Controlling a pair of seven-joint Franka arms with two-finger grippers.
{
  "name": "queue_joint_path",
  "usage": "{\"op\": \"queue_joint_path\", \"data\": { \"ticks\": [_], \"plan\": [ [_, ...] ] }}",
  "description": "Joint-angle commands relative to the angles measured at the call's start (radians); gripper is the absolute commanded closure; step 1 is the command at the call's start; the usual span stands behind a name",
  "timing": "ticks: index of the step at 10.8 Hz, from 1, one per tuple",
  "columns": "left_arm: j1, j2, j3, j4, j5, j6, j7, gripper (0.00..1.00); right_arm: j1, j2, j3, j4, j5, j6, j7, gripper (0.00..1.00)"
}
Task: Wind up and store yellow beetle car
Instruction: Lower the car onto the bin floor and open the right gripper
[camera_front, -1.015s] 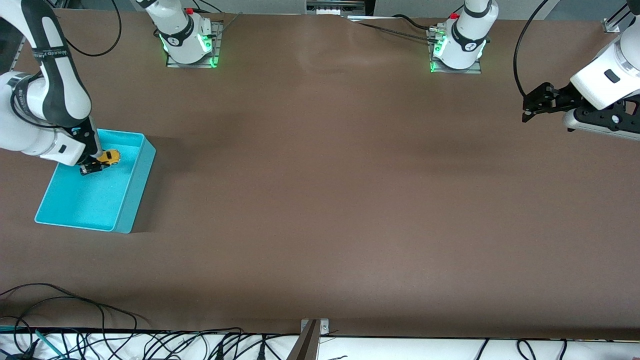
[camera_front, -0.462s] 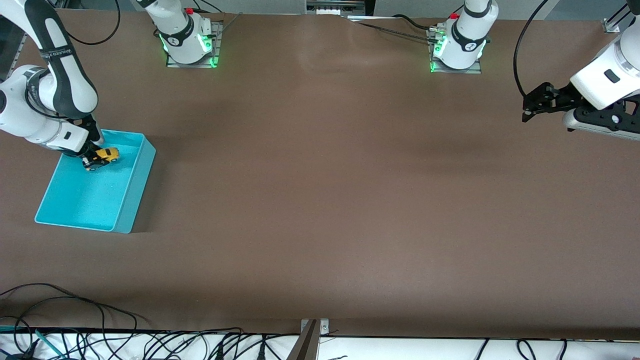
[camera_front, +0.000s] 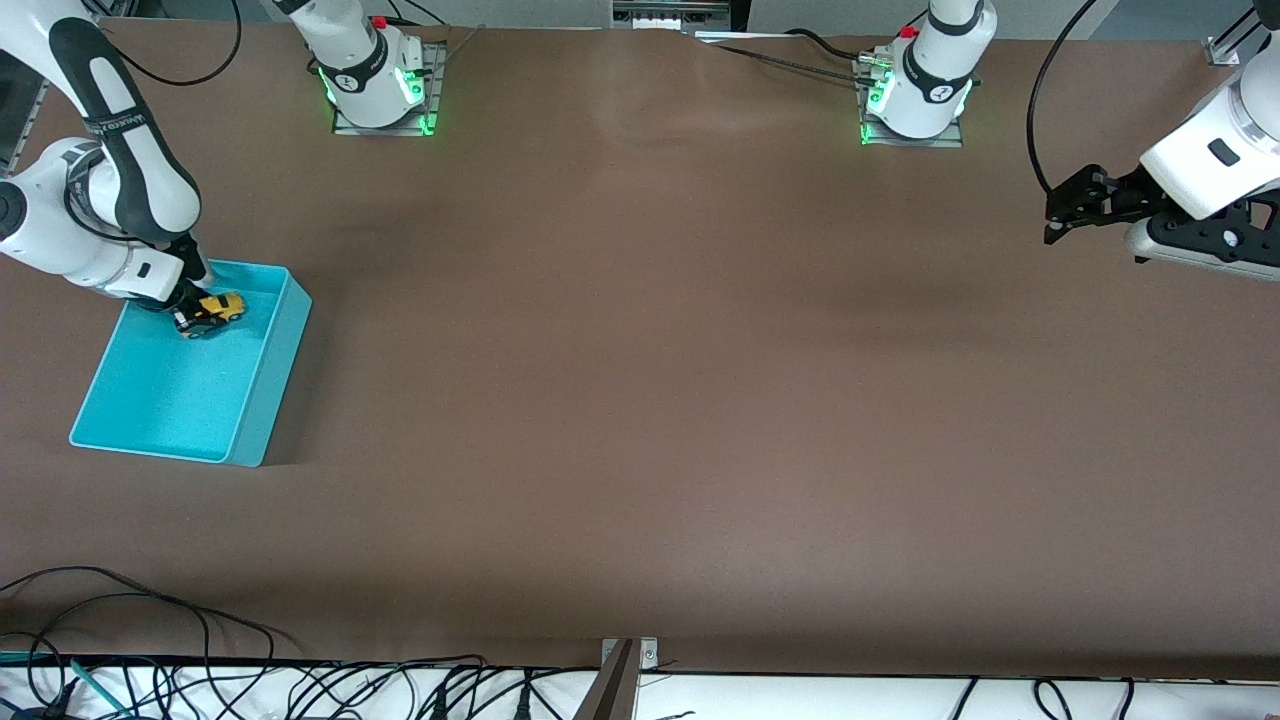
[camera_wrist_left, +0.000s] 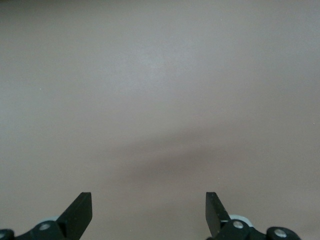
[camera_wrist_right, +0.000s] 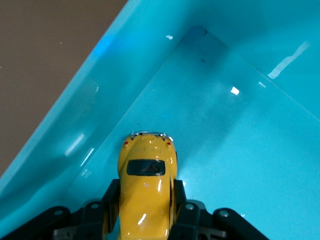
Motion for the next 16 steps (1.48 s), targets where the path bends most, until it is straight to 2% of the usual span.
{"op": "queue_joint_path", "data": {
  "ticks": [1, 6, 8, 11, 14, 16],
  "plan": [
    [0.004, -0.019, -0.003, -0.014, -0.008, -0.006, -0.002, 0.00, -0.017, -0.014, 0.009, -0.007, 0.003, 0.008, -0.021, 0.00],
    [0.004, -0.016, -0.002, -0.008, -0.008, -0.006, -0.003, 0.00, -0.015, -0.052, 0.015, 0.022, 0.069, -0.095, -0.016, 0.00],
    [0.004, -0.014, 0.000, -0.003, -0.006, -0.006, -0.002, 0.00, -0.004, -0.099, 0.040, 0.027, 0.086, -0.106, 0.002, 0.00],
    [0.004, -0.016, 0.000, 0.000, -0.006, -0.006, -0.002, 0.00, 0.084, -0.192, 0.041, 0.041, 0.121, -0.175, 0.200, 0.00],
    [0.004, -0.019, -0.005, -0.001, -0.006, -0.007, -0.008, 0.00, 0.173, -0.209, 0.040, 0.122, 0.135, -0.236, 0.383, 0.00],
    [0.004, -0.021, -0.005, 0.000, -0.008, -0.015, -0.005, 0.00, 0.212, -0.219, 0.035, 0.191, 0.220, -0.345, 0.532, 0.00]
  ]
}}
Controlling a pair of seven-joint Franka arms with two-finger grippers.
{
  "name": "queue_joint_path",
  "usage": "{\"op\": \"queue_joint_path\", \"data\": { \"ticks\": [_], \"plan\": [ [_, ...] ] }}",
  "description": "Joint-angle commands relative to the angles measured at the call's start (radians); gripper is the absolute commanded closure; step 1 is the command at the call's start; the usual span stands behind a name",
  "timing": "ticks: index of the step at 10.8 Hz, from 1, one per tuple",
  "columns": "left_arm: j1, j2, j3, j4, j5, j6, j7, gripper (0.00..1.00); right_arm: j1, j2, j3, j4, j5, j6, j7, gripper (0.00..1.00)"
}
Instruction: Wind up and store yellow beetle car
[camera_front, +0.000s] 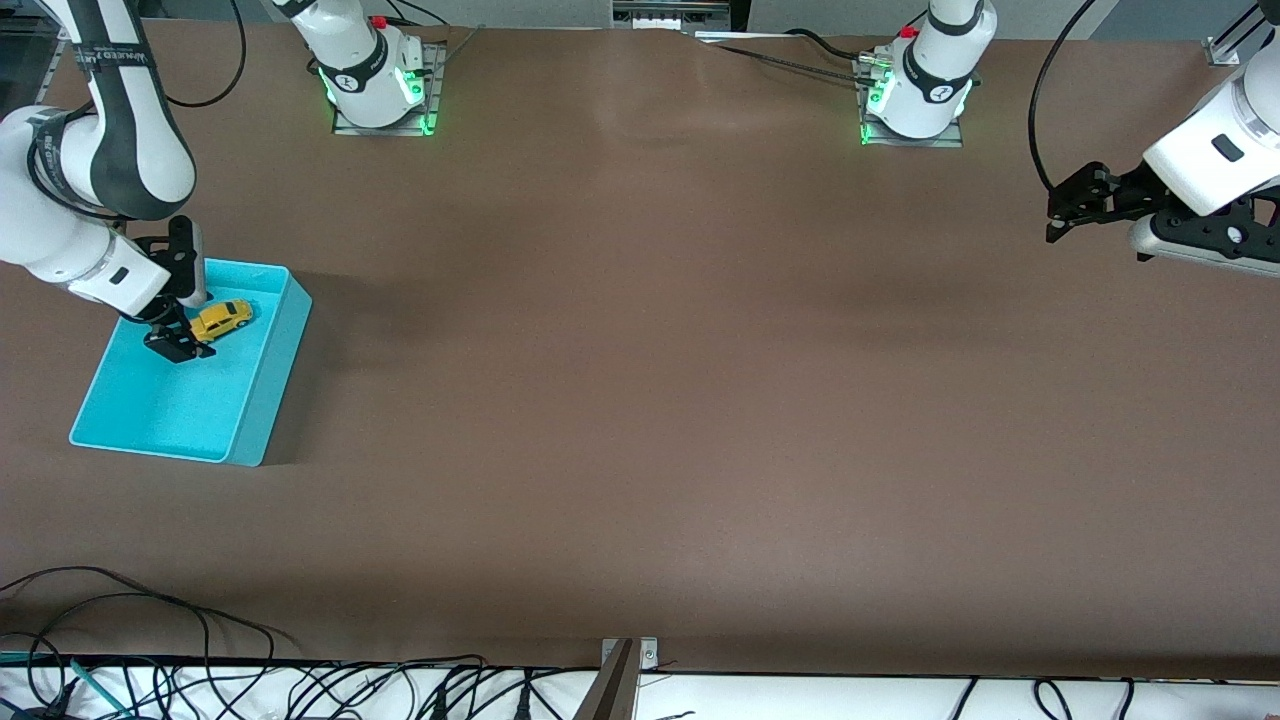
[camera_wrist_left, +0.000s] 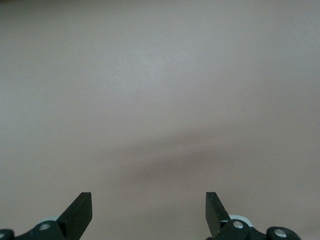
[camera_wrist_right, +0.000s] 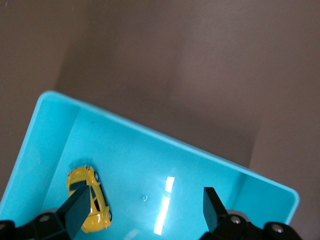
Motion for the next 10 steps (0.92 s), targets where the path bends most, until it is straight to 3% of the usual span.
{"op": "queue_joint_path", "data": {
  "ticks": [1, 4, 10],
  "plan": [
    [0.004, -0.015, -0.005, 0.000, -0.008, -0.018, -0.003, 0.00, 0.042, -0.027, -0.014, 0.100, 0.084, -0.149, 0.224, 0.00],
    [0.004, -0.015, -0.005, 0.000, -0.008, -0.021, -0.002, 0.00, 0.100, -0.110, -0.014, 0.128, 0.077, -0.234, 0.628, 0.00],
    [0.004, -0.013, -0.010, 0.000, -0.008, -0.033, -0.002, 0.00, 0.183, -0.164, -0.014, 0.186, 0.066, -0.325, 1.338, 0.00]
  ]
}}
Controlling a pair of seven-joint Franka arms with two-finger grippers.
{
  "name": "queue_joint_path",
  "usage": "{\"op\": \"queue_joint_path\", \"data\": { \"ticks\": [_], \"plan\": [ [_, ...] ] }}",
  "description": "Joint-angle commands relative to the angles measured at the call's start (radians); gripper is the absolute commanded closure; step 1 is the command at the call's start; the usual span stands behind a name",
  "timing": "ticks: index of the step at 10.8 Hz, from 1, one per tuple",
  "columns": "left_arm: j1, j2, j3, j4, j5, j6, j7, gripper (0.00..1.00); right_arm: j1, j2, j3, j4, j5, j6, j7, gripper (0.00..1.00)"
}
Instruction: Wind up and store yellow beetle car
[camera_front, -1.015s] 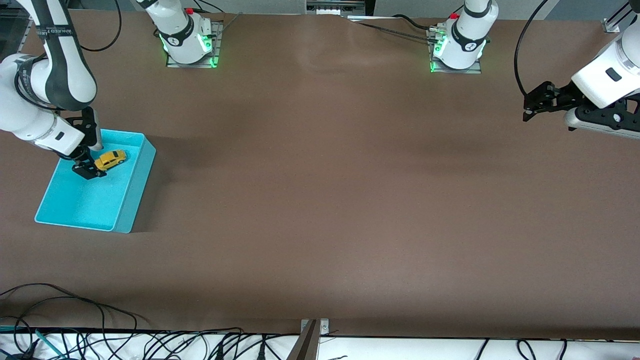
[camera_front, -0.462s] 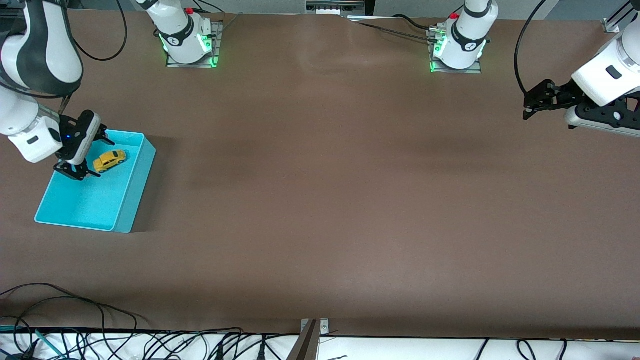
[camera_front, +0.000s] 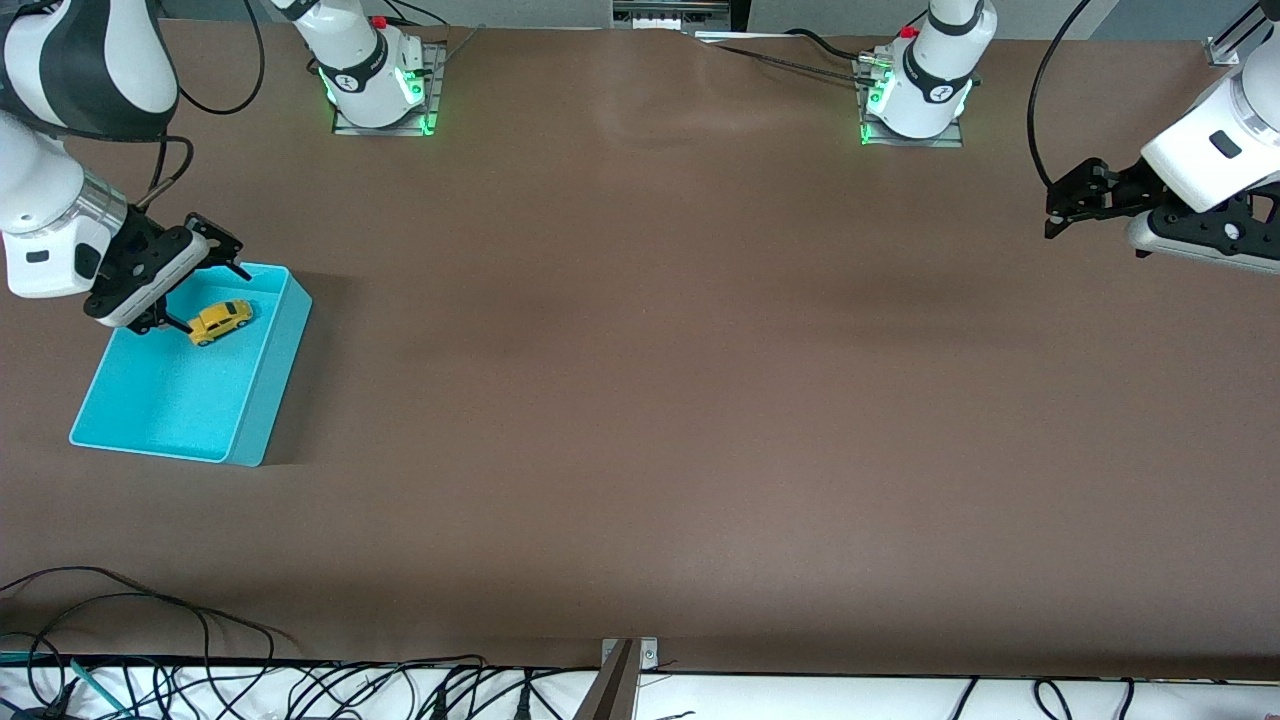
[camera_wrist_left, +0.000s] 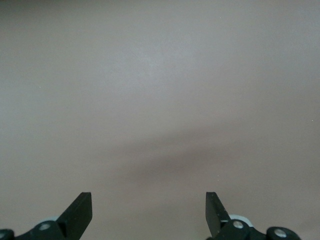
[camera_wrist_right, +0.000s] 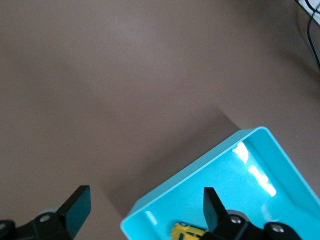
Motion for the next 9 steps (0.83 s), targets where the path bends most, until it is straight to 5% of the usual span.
{"op": "queue_joint_path", "data": {
  "ticks": [1, 6, 9],
  "plan": [
    [0.003, -0.009, -0.008, 0.000, -0.006, -0.015, -0.003, 0.00, 0.050, -0.005, -0.013, 0.065, -0.008, -0.076, 0.271, 0.00],
    [0.005, -0.010, -0.006, 0.000, -0.006, -0.019, 0.000, 0.00, 0.216, 0.035, -0.139, 0.239, -0.055, -0.265, 0.579, 0.00],
    [0.003, -0.012, -0.009, 0.000, -0.006, -0.019, 0.000, 0.00, 0.251, 0.043, -0.145, 0.268, -0.095, -0.297, 0.683, 0.00]
  ]
}}
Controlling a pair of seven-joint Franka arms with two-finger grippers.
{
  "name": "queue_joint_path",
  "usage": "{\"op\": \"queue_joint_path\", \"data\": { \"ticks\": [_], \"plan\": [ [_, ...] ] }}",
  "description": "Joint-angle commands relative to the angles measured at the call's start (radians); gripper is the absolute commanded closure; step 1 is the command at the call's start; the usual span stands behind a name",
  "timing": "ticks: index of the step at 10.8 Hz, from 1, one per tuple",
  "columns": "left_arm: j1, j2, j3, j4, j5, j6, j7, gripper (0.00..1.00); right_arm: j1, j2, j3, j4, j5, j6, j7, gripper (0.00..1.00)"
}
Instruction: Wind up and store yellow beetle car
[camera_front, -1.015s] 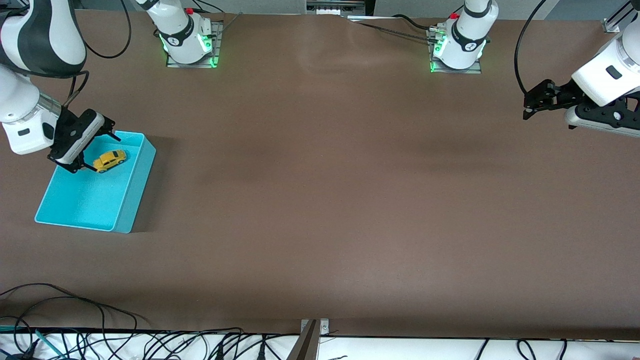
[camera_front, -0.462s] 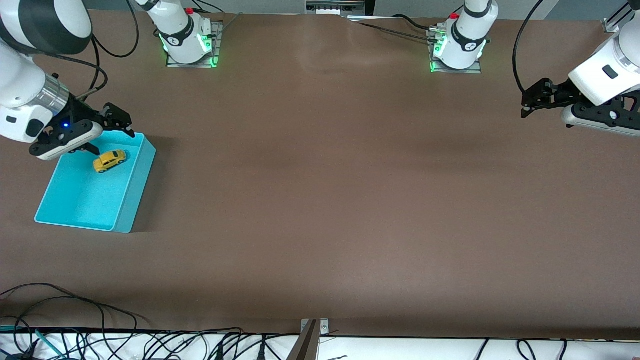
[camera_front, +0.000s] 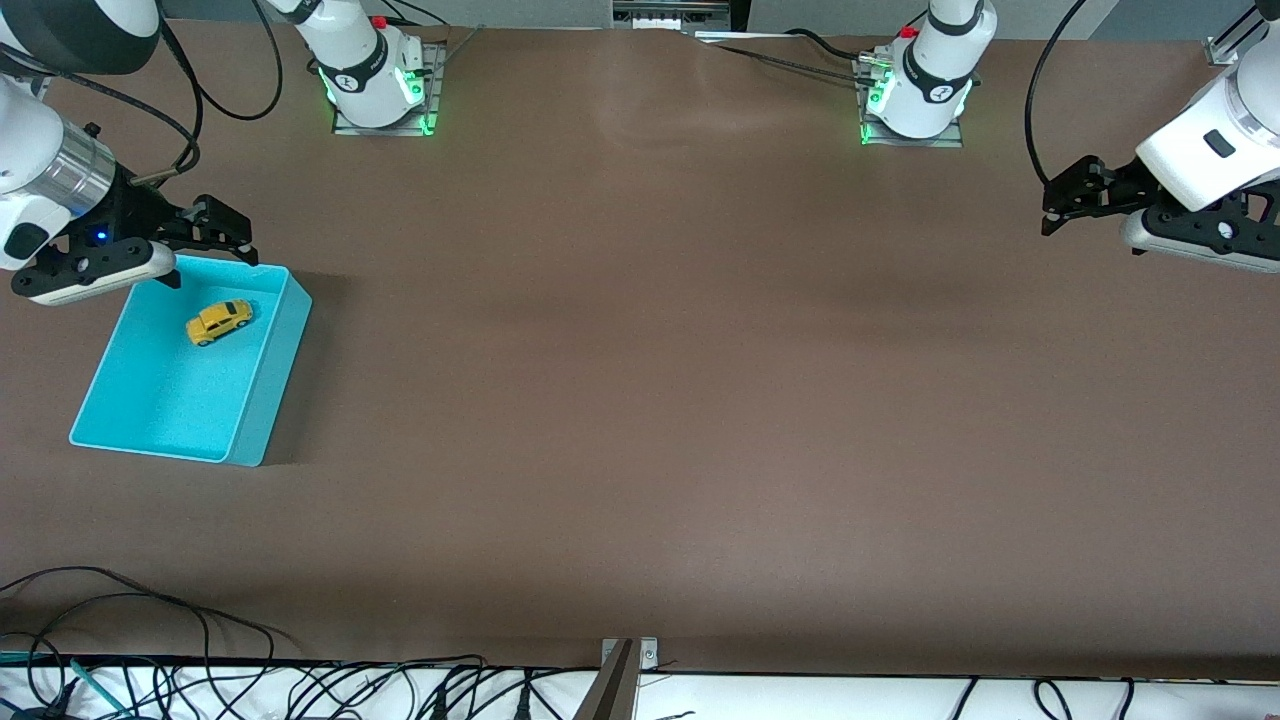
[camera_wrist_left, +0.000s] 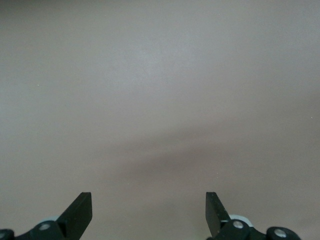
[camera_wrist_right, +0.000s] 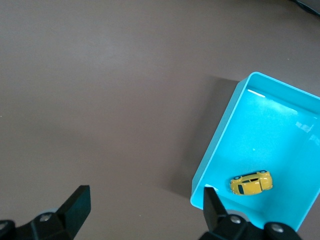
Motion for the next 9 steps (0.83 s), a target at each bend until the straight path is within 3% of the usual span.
{"op": "queue_joint_path", "data": {
  "ticks": [1, 3, 9],
  "plan": [
    [0.005, -0.012, -0.005, 0.000, -0.006, -0.017, 0.000, 0.00, 0.050, 0.028, -0.018, 0.078, -0.040, -0.079, 0.097, 0.00],
    [0.003, -0.009, -0.005, 0.003, -0.006, -0.016, -0.008, 0.00, 0.057, 0.040, -0.018, 0.140, -0.062, -0.157, 0.135, 0.00],
    [0.005, -0.007, -0.001, 0.015, -0.006, -0.019, -0.002, 0.00, 0.037, 0.041, -0.053, 0.138, -0.063, -0.165, 0.125, 0.00]
  ]
}}
